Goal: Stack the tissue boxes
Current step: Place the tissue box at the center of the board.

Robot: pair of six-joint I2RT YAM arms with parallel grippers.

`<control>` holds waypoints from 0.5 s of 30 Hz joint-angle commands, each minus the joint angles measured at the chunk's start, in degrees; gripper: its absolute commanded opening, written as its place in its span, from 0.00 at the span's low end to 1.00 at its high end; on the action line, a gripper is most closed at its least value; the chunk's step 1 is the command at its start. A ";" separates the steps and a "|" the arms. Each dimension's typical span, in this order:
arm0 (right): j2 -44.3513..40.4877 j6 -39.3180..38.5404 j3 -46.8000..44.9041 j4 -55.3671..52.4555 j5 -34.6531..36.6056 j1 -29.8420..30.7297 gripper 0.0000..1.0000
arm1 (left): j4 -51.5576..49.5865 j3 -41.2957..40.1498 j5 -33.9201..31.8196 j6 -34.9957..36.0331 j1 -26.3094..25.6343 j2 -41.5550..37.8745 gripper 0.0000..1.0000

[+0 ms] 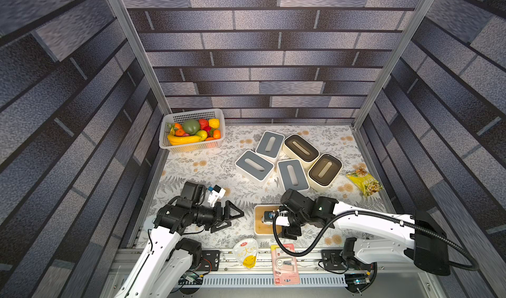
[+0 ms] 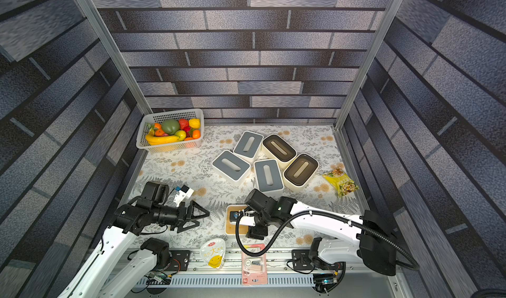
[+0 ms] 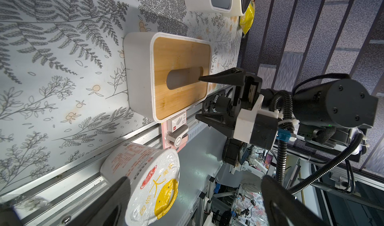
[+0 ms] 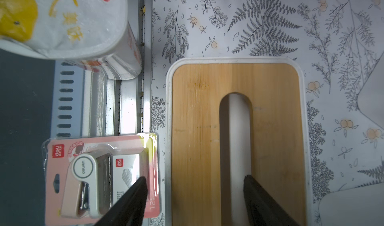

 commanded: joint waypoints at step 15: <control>-32.45 25.07 -21.24 27.03 22.39 0.68 0.99 | 5.11 4.83 -5.89 3.95 0.95 -0.82 1.00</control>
